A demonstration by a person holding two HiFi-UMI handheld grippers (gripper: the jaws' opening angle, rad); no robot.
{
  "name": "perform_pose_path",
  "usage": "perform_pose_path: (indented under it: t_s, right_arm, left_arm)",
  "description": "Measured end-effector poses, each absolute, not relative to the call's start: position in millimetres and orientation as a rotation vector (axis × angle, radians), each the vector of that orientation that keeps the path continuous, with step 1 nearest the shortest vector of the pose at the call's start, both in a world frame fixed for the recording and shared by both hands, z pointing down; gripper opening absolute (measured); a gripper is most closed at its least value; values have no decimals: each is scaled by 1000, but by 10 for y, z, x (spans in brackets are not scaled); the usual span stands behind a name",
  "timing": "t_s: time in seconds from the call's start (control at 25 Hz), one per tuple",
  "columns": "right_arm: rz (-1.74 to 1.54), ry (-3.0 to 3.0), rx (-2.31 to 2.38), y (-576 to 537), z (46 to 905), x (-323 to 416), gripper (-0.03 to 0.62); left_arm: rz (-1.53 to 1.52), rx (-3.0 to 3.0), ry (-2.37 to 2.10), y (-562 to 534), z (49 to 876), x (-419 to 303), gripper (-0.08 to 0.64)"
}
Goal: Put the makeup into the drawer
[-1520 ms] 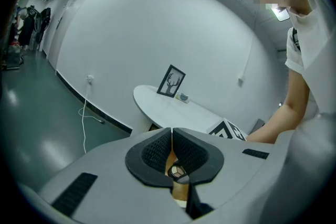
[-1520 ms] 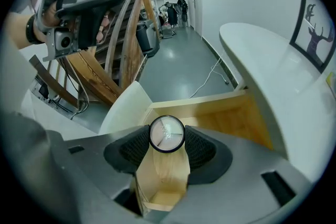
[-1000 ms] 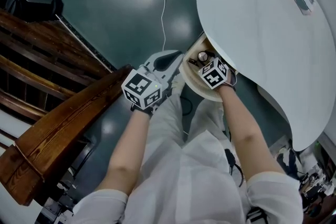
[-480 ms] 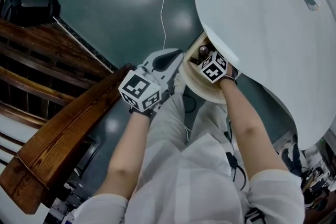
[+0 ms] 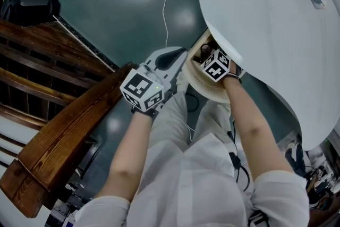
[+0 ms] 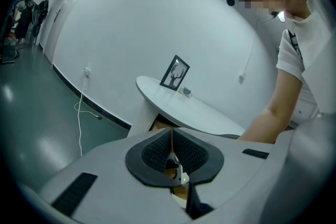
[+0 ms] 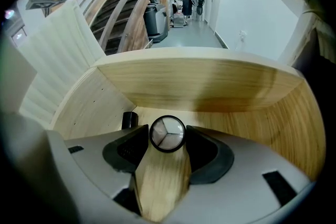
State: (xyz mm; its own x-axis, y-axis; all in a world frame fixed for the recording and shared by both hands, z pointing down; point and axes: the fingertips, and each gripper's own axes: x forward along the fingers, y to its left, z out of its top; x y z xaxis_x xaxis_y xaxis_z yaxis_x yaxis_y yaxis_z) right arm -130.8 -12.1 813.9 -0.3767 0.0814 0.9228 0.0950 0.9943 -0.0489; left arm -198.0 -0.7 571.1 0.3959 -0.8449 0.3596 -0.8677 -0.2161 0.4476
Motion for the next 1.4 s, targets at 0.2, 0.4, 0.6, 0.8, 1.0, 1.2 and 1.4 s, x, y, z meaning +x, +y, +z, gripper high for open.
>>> perform_pose_path:
  t_s: [0.2, 0.4, 0.6, 0.8, 1.0, 1.2, 1.4]
  right_arm:
    - [5, -1952, -110, -81, 8065, -1311, 212]
    - [8, -1959, -75, -69, 7936, -1262, 212]
    - [23, -1975, -59, 0, 7743, -1223, 212]
    - [43, -2008, -30, 109, 7470, -1208, 210]
    - [58, -2022, 0, 211, 7216, -1160, 193]
    - [67, -2058, 38, 287, 6863, -1103, 115]
    - [79, -2125, 142, 239, 6413, -1030, 44]
  left_arm:
    - [42, 2074, -1470, 3, 5648, -2013, 21]
    - [28, 2082, -1481, 5, 5564, -1999, 21]
    - [16, 2091, -1489, 43, 5443, -1975, 23]
    - [13, 2102, -1498, 91, 5304, -1969, 21]
    - [11, 2122, -1503, 152, 5138, -1960, 23]
    - [13, 2147, -1509, 221, 4926, -1963, 21]
    - [22, 2193, -1501, 250, 4710, -1950, 21]
